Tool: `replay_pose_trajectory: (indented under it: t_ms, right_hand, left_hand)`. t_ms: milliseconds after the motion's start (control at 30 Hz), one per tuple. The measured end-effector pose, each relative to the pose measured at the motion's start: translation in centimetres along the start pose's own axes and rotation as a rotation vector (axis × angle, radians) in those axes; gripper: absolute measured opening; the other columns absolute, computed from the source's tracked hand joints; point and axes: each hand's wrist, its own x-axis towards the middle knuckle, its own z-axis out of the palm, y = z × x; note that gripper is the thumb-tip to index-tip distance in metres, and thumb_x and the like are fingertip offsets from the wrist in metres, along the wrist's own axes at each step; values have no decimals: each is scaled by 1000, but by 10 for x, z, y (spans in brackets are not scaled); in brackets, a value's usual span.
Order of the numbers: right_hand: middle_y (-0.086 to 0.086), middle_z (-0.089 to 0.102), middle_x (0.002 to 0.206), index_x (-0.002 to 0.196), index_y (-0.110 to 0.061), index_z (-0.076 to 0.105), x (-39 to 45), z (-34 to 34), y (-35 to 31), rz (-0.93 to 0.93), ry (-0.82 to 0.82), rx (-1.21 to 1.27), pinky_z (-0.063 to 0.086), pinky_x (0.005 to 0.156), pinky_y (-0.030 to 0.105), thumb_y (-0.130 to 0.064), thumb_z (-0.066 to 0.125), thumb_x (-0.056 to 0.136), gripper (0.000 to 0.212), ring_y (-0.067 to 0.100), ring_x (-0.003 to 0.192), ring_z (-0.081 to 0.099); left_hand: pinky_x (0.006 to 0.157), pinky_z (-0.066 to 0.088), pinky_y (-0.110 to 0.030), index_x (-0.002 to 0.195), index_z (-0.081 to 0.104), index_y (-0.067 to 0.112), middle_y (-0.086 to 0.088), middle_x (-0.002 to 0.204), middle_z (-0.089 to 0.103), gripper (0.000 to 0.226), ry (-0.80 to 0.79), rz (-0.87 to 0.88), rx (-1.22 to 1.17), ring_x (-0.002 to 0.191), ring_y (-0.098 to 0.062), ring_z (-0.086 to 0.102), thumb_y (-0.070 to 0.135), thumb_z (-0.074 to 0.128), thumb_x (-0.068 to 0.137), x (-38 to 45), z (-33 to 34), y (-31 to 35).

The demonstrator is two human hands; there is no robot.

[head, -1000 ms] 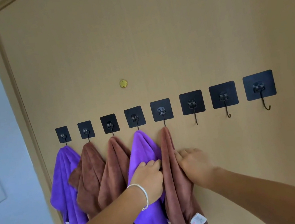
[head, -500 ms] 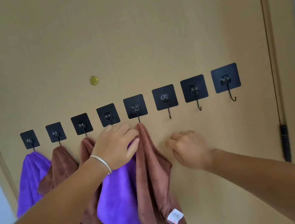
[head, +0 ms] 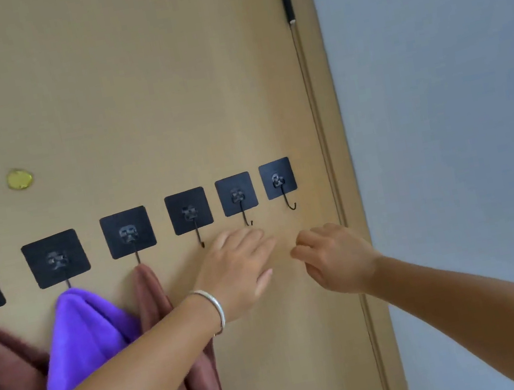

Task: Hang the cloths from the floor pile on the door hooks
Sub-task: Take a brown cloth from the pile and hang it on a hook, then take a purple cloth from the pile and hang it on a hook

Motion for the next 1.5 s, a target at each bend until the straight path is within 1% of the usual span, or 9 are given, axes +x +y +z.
replay_pose_trajectory:
  t_ms: [100,233,433,667,833,1033,1233,1400,1500]
  right_hand:
    - [3,63,88,93,-15,68,-23,-27,2,158,-120,-147,48,60,34,-13,65,77,17,23,68,59]
    - [5,63,104,107,-17,66,-57,-78,-8,384,-267,-271,47,72,37,-19,53,90,22,27,82,62]
    - [2,65,101,102,-20,69,-114,-172,-47,547,-378,-483,52,68,36,-22,63,83,20,23,75,64]
    - [2,62,106,109,-20,66,-199,-312,-98,752,-595,-710,49,72,38,-24,54,89,24,24,81,63]
    - [4,62,106,106,-20,65,-263,-417,-148,964,-691,-914,51,73,38,-27,57,84,24,25,87,63]
    - [5,59,117,122,-20,57,-333,-552,-229,1273,-768,-1114,50,83,40,-35,54,88,37,26,98,62]
    - [1,57,124,128,-21,52,-387,-678,-332,1527,-749,-1294,50,88,37,-40,51,90,42,19,103,60]
    - [-1,54,128,133,-24,48,-417,-767,-430,1688,-742,-1445,43,96,39,-47,45,92,47,19,111,55]
    - [0,49,136,139,-25,42,-427,-805,-488,1788,-739,-1536,34,107,43,-50,44,93,53,22,123,48]
  left_hand:
    - [106,35,-42,133,50,17,0,125,57,53,5,67,-85,120,-22,49,45,53,87,14,2,19]
    - [111,22,-39,144,32,23,4,134,47,59,73,120,-250,128,-19,37,49,42,92,24,-1,51]
    - [116,14,-38,149,24,21,2,148,36,63,183,275,-486,138,-18,27,48,38,94,43,-32,125]
    - [116,12,-37,150,19,22,1,151,32,66,319,479,-709,140,-18,25,50,38,93,57,-115,247]
    - [117,13,-41,151,14,23,2,152,28,68,399,619,-815,142,-17,21,54,36,94,57,-200,341]
    - [115,15,-44,149,17,23,-1,153,28,66,463,810,-957,142,-21,22,54,37,94,29,-333,454]
    - [116,14,-43,150,16,23,-1,153,28,68,556,1013,-1082,141,-21,22,55,35,94,-29,-466,545]
    - [117,14,-43,150,16,24,0,152,29,67,654,1153,-1187,141,-20,22,57,32,94,-99,-577,603]
    - [118,13,-44,151,12,26,0,156,23,68,689,1243,-1231,144,-19,17,58,29,94,-142,-634,630]
